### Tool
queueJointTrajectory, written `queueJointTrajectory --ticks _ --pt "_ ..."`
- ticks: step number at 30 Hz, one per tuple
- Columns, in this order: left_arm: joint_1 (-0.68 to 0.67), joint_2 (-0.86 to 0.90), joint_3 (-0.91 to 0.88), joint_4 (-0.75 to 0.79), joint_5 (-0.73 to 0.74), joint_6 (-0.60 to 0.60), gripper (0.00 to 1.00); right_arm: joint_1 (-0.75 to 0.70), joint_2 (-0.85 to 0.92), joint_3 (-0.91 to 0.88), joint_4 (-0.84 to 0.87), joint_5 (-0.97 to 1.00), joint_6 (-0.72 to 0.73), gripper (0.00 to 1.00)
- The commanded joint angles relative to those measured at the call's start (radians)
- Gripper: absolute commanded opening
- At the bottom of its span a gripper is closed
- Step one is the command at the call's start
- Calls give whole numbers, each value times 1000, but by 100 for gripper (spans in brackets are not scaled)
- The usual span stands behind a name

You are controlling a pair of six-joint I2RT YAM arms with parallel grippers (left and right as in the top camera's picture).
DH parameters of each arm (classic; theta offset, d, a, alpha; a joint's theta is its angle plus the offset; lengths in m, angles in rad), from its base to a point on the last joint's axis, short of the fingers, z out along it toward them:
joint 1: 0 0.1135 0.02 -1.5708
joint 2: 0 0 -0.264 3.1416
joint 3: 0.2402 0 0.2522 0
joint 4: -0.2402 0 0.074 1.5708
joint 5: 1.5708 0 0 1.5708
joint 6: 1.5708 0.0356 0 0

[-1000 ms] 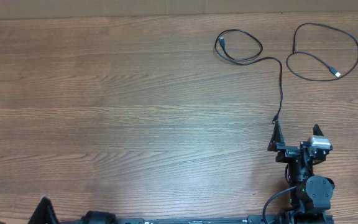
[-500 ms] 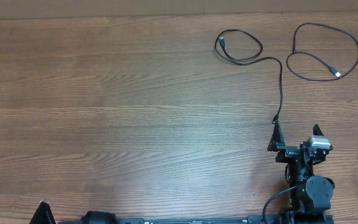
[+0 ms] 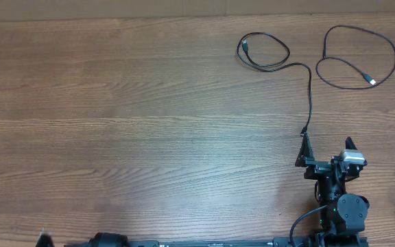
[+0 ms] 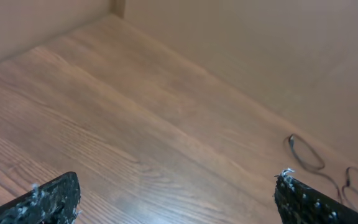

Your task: Untangle cables

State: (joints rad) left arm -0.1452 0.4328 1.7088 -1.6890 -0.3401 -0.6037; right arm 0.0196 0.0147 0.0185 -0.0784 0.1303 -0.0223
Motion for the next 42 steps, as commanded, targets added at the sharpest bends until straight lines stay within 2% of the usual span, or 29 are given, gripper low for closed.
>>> queueJointTrajectory --ticks 1,15,42 --pt "14 -106 1 0 0 -13 99 1 -12 -11 6 -8 -13 100" --pt "36 -428 2 0 0 -13 100 1 -12 -11 6 -8 -13 100" --pt "42 -427 32 0 -7 -10 100 1 -12 -11 6 -8 -13 100"
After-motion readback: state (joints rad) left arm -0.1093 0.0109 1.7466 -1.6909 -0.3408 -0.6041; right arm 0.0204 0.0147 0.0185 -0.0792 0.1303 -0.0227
